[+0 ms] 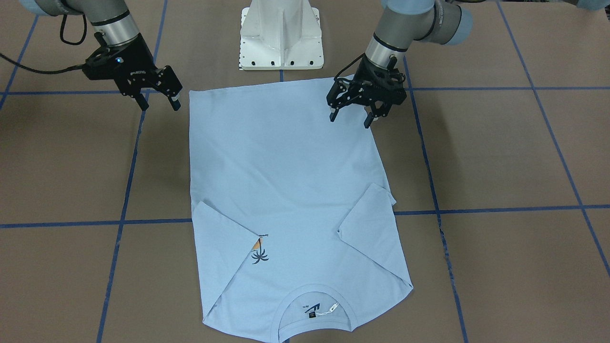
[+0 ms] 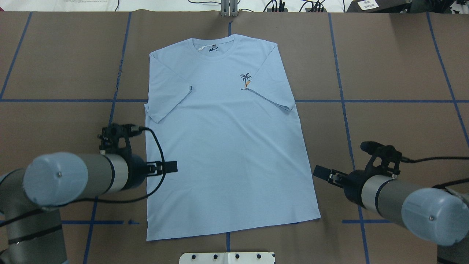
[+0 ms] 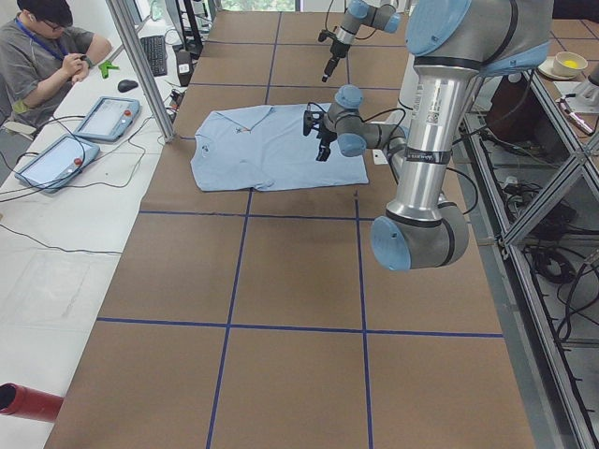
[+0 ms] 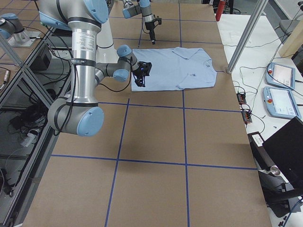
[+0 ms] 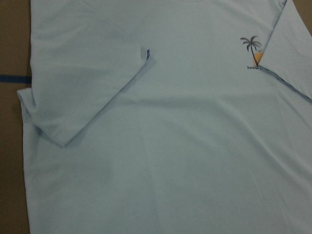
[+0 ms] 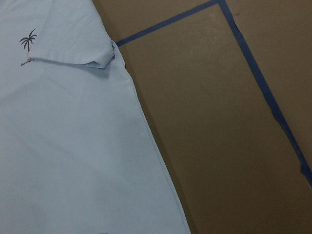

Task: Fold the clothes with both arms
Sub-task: 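Lower both grippers to the shirt hem corners nearest the robot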

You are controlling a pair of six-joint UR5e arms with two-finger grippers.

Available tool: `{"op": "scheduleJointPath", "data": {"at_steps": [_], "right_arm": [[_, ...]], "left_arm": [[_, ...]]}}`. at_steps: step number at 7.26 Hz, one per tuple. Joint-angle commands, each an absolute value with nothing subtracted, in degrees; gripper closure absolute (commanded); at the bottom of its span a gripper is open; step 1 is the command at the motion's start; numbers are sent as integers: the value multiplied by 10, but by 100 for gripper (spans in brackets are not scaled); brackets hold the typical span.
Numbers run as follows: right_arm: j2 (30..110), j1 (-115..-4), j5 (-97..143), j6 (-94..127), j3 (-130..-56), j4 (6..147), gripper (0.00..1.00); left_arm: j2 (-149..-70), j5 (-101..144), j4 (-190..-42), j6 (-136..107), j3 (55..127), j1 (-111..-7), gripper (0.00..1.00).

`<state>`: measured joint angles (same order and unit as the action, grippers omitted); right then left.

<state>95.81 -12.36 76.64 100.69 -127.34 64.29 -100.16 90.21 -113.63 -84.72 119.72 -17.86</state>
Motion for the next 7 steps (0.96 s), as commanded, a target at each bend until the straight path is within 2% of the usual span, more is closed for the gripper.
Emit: {"op": "scheduleJointPath", "data": {"at_steps": [1, 3, 5, 7], "right_arm": [[969, -75, 712, 1042, -1276, 622, 5], [969, -74, 711, 1043, -1276, 621, 4], [969, -74, 708, 1043, -1275, 621, 4], [969, -73, 706, 1043, -1275, 621, 3]], "left_arm": [[-961, 819, -1134, -1000, 1216, -50, 26], [-937, 789, -1130, -1028, 1199, -1, 27], [-936, 790, -1129, -1029, 1181, -1, 28], [-938, 789, -1129, -1029, 1180, 0, 40]]}}
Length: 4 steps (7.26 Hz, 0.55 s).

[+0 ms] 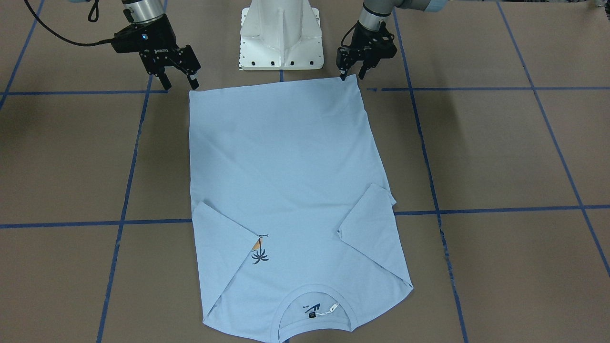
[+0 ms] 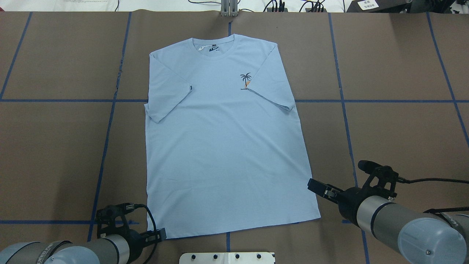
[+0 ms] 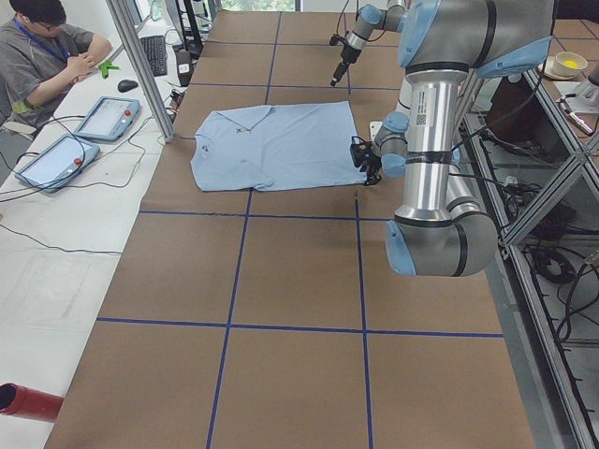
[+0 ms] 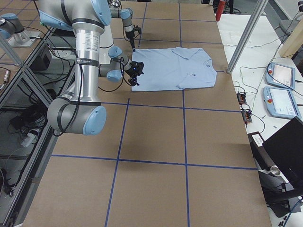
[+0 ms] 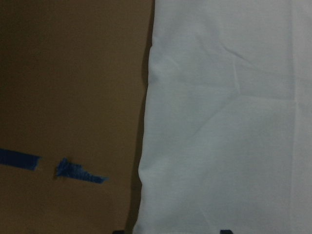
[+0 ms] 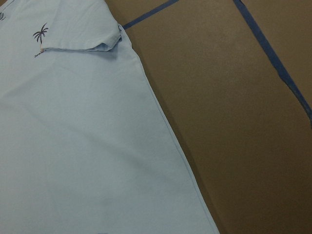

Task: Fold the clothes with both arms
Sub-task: 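Lower both grippers to the shirt hem corners nearest the robot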

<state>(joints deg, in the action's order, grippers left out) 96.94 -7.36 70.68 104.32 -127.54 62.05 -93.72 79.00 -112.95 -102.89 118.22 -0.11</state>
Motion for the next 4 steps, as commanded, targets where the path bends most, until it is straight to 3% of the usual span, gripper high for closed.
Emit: {"op": "scheduleJointPath", "data": {"at_steps": [1, 2, 3, 4], "right_arm": [[969, -72, 704, 1043, -1275, 621, 3], [969, -72, 703, 1043, -1274, 621, 3], [969, -72, 703, 1043, -1274, 621, 3], [969, -71, 703, 1043, -1274, 621, 3]], "left_arm": [[-939, 789, -1129, -1030, 1180, -1, 47], [-940, 789, -1129, -1030, 1180, 0, 56], [-941, 789, -1129, -1030, 1180, 0, 70], [-940, 789, -1129, -1030, 1180, 1, 73]]}}
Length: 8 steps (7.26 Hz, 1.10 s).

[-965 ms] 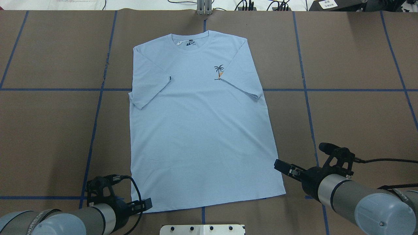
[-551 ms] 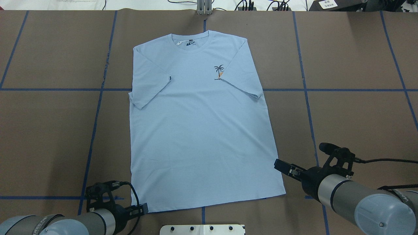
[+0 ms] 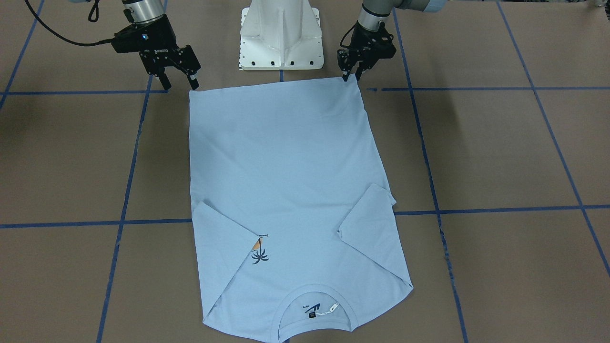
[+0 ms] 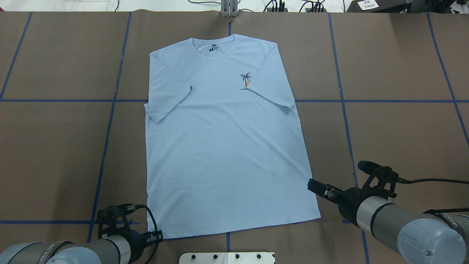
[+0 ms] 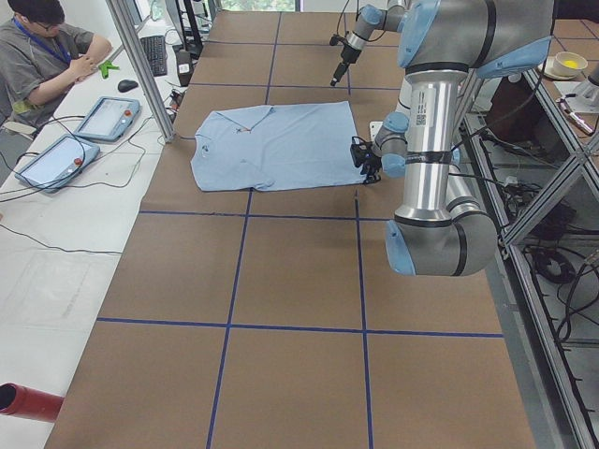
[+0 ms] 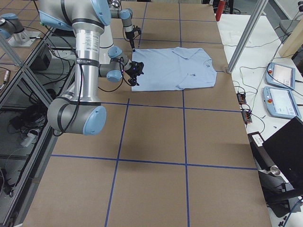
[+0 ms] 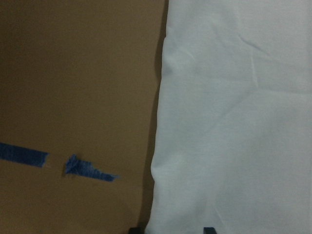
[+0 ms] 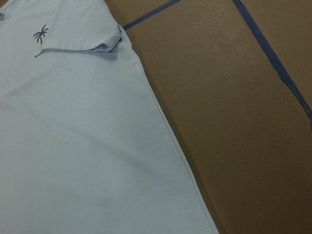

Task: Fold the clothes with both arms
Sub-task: 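Lower both grippers to the shirt hem corners nearest the robot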

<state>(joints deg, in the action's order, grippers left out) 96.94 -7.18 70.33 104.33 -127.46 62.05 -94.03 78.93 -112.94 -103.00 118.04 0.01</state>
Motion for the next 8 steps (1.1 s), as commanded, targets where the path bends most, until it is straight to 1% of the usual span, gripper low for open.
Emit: {"op": "scheduleJointPath", "data": {"at_steps": [1, 2, 3, 4, 5, 6, 8], "right_arm": [[969, -71, 703, 1043, -1274, 621, 3], [969, -71, 703, 1043, -1274, 621, 3], [970, -70, 702, 1044, -1272, 621, 6], [972, -65, 688, 1057, -1271, 621, 13], [976, -56, 686, 1090, -1270, 622, 27], [994, -47, 686, 1098, -1270, 623, 35], [1013, -26, 684, 1101, -1267, 628, 34]], "left_arm": [[-940, 789, -1129, -1030, 1181, 2, 78], [-941, 789, -1129, -1030, 1182, 2, 93], [-941, 789, -1129, -1030, 1183, 1, 100], [-942, 789, -1129, -1029, 1185, 1, 100], [-946, 789, -1130, -1030, 1187, 2, 100], [-950, 788, -1131, -1030, 1192, 1, 100], [-951, 767, -1133, -1030, 1194, 1, 100]]}}
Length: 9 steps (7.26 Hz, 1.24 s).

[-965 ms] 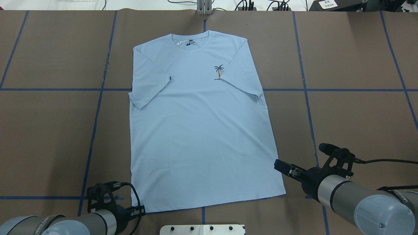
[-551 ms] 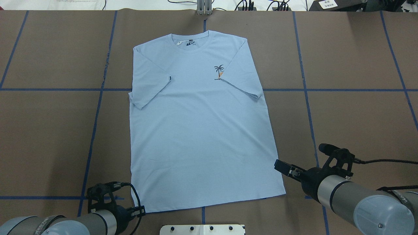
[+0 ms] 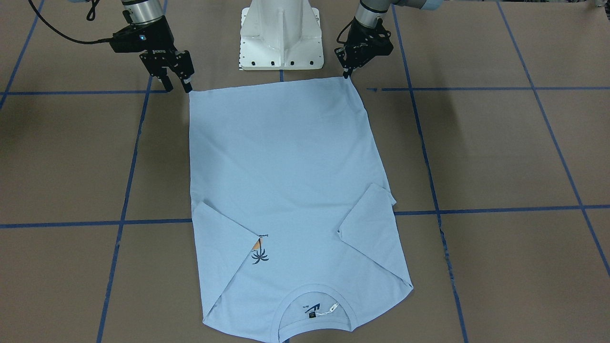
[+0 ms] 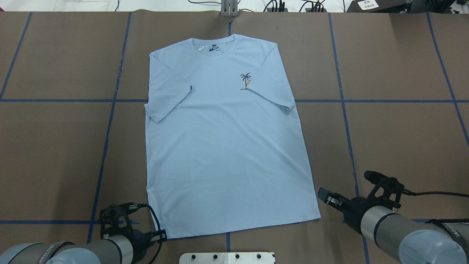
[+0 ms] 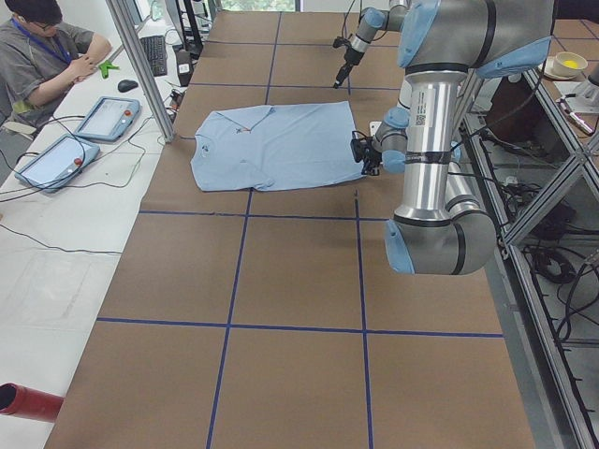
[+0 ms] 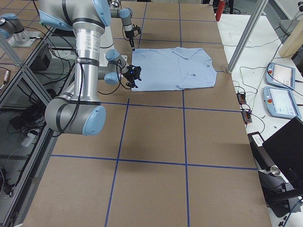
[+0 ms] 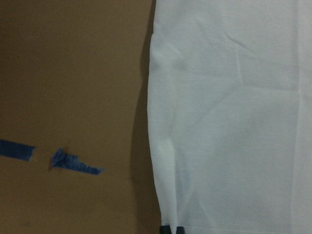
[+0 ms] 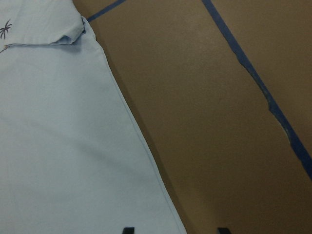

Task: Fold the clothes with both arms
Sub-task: 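Grasp both hem corners with the left and right grippers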

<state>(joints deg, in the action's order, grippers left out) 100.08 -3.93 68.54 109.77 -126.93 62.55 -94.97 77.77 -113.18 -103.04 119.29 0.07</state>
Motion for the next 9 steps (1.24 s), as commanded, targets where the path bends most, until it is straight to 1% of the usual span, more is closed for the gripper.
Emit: {"op": "scheduleJointPath", "data": {"at_steps": [1, 4, 6, 7, 8, 9], "right_arm": [[1015, -15, 684, 1101, -1252, 628, 30], [998, 1, 670, 1102, -1227, 628, 31], [949, 2, 670, 1101, -1188, 640, 33], [931, 1, 670, 1101, -1187, 672, 33], [932, 0, 669, 1101, -1187, 677, 34], [933, -1, 669, 1101, -1188, 677, 36]], "left_arm": [[-954, 749, -1133, -1030, 1194, 1, 100], [-957, 723, -1134, -1030, 1196, 2, 100], [-956, 722, -1134, -1030, 1198, 2, 100], [-956, 722, -1134, -1030, 1198, 2, 100], [-956, 722, -1134, -1030, 1198, 2, 100], [-956, 722, -1134, -1030, 1198, 2, 100]]}}
